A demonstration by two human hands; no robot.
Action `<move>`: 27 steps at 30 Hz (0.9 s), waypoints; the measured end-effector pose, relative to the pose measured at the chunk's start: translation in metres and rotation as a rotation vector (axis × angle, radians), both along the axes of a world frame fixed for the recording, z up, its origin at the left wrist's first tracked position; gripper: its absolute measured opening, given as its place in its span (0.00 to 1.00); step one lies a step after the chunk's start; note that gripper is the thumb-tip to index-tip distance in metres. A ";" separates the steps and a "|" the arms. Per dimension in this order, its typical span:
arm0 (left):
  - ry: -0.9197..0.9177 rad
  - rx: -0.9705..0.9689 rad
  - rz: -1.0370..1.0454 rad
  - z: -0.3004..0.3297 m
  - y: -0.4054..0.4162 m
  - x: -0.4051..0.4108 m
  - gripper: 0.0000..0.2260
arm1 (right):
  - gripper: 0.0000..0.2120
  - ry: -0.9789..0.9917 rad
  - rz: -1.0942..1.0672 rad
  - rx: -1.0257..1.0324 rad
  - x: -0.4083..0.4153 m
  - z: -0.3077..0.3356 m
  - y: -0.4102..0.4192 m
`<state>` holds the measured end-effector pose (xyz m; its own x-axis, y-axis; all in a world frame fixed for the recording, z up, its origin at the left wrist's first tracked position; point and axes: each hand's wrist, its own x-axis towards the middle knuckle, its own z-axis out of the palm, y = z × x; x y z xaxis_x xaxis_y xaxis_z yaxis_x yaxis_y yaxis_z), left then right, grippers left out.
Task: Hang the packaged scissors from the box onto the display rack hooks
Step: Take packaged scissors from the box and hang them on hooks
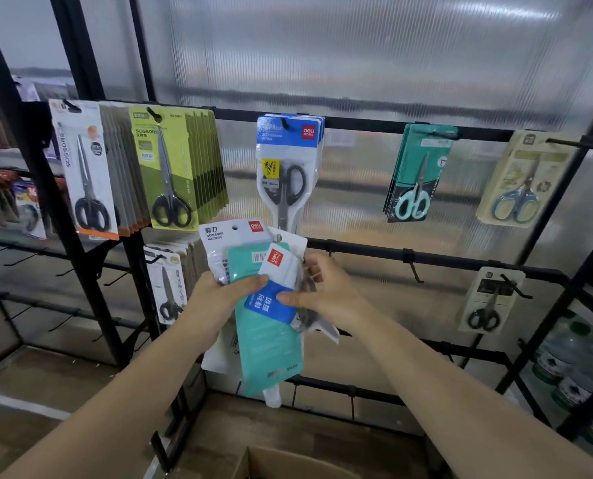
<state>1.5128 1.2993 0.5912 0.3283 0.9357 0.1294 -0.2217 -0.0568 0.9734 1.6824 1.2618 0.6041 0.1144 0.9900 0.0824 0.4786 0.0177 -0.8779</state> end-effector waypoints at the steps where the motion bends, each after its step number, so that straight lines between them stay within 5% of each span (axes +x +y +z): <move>1: -0.014 -0.004 -0.017 0.002 0.003 -0.002 0.12 | 0.25 -0.001 -0.008 -0.008 -0.001 0.002 0.003; 5: -0.056 0.021 0.023 0.010 0.016 -0.014 0.16 | 0.11 0.135 -0.021 -0.106 -0.006 0.004 0.012; 11: -0.073 -0.037 0.112 0.017 0.040 -0.044 0.09 | 0.11 0.524 -0.366 0.098 -0.008 0.023 0.031; 16: -0.078 0.012 0.054 0.025 0.054 -0.057 0.10 | 0.06 0.583 -0.283 0.326 -0.016 0.086 0.056; 20: -0.076 -0.052 0.046 0.025 0.060 -0.059 0.09 | 0.02 0.527 -0.414 0.469 -0.028 0.121 0.077; 27: -0.086 -0.092 0.004 0.024 0.067 -0.064 0.11 | 0.08 0.480 -0.587 0.478 -0.035 0.120 0.099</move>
<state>1.4492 1.3664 0.6151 0.3155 0.9463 0.0708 -0.3047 0.0303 0.9520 1.6475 1.3605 0.7245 0.7196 0.6335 0.2844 0.1092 0.3012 -0.9473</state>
